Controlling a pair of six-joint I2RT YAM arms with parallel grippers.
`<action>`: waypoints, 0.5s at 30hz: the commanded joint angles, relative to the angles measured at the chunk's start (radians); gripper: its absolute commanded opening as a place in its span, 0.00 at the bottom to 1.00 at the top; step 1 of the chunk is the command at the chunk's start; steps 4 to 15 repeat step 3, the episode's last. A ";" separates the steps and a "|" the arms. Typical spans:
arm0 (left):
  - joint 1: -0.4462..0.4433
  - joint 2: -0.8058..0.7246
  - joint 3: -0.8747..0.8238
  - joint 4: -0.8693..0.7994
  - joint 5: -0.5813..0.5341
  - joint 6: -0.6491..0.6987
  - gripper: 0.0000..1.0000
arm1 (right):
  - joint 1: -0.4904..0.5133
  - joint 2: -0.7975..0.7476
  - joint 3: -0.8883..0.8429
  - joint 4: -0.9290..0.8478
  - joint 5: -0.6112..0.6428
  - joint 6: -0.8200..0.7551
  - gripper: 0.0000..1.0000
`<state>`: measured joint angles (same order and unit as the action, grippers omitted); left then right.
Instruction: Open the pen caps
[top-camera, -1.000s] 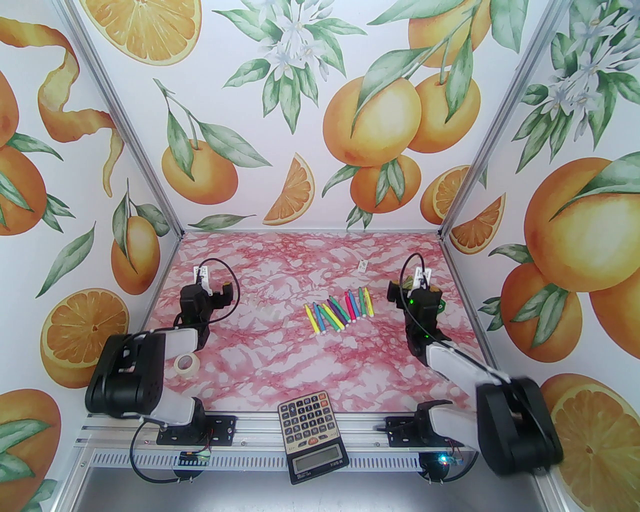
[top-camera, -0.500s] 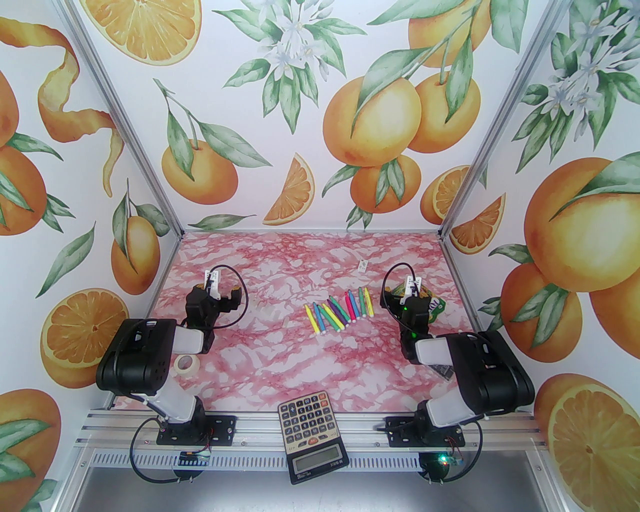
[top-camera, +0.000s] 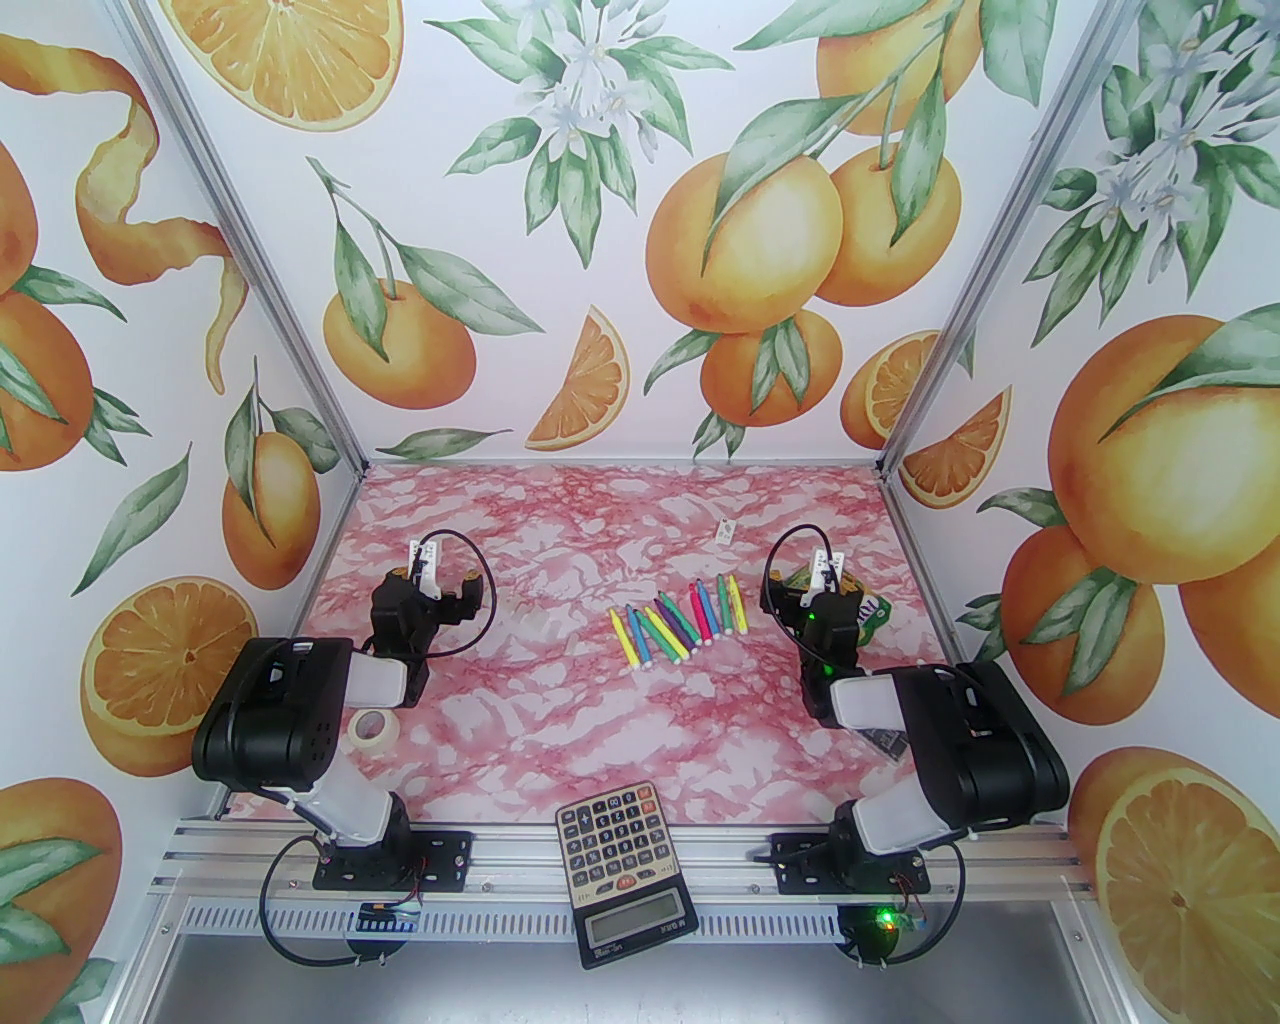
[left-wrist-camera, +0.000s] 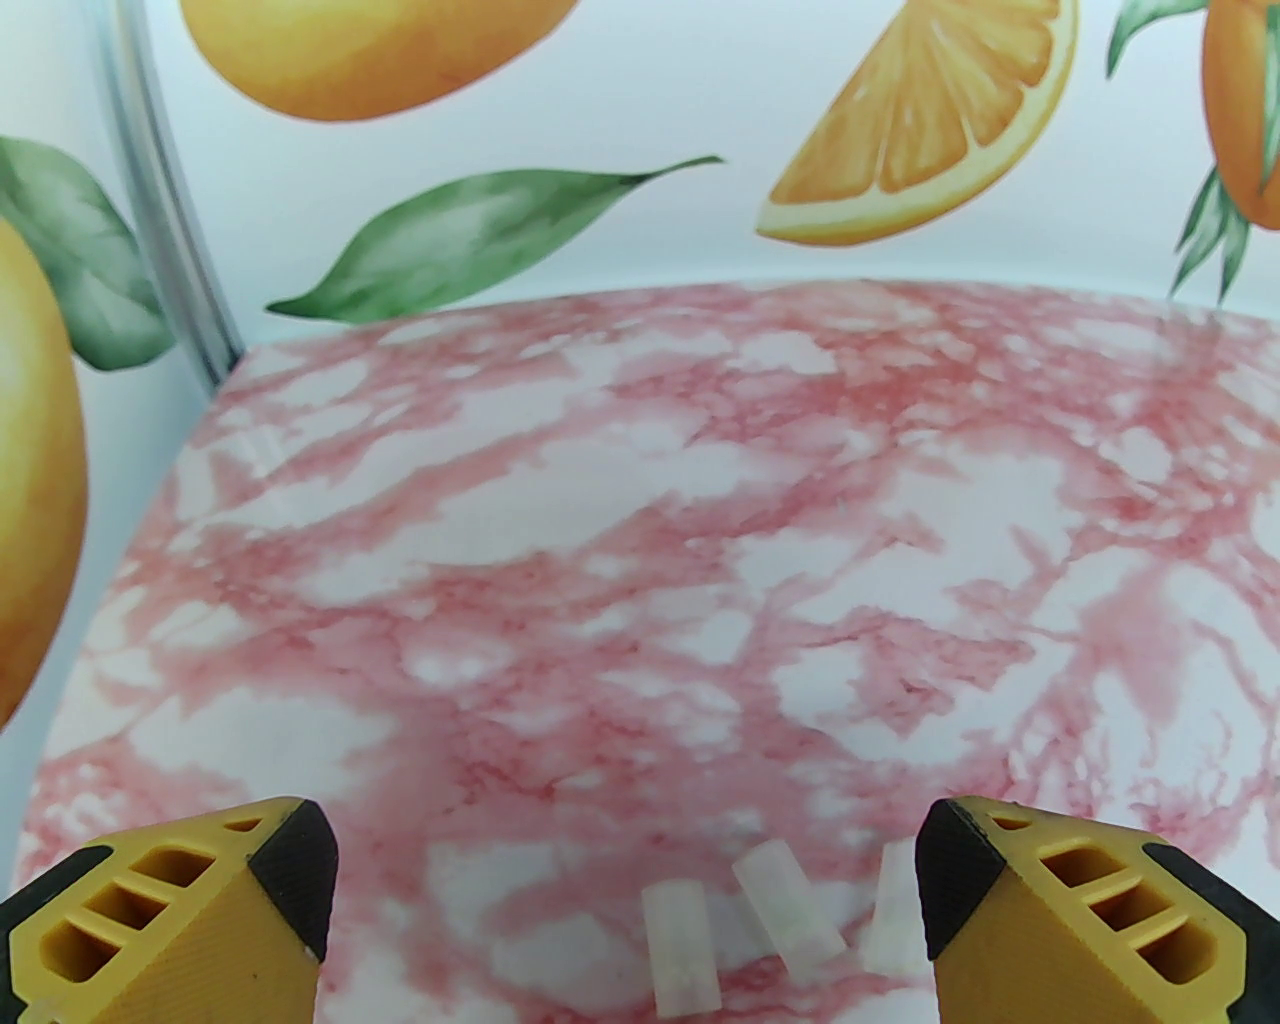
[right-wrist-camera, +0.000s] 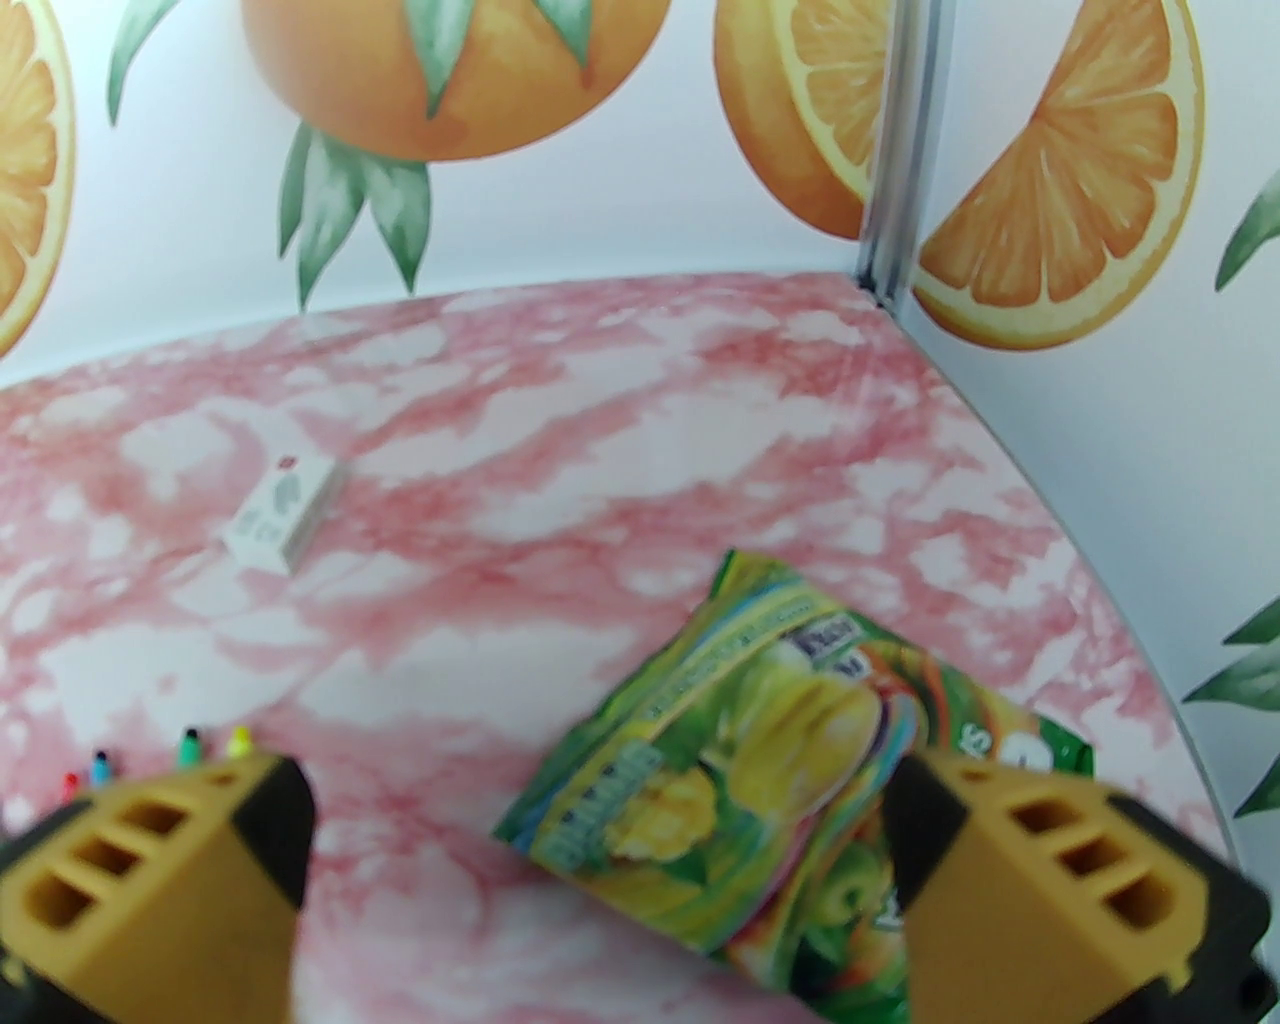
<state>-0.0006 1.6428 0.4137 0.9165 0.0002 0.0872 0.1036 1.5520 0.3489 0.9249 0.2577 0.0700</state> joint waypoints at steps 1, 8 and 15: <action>-0.002 0.000 0.010 0.041 0.011 0.016 1.00 | -0.002 0.003 0.018 0.027 -0.020 0.004 1.00; -0.005 -0.001 0.007 0.045 0.006 0.017 1.00 | -0.001 0.003 0.016 0.031 -0.022 0.004 1.00; -0.005 -0.001 0.007 0.045 0.006 0.017 1.00 | -0.001 0.003 0.016 0.031 -0.022 0.004 1.00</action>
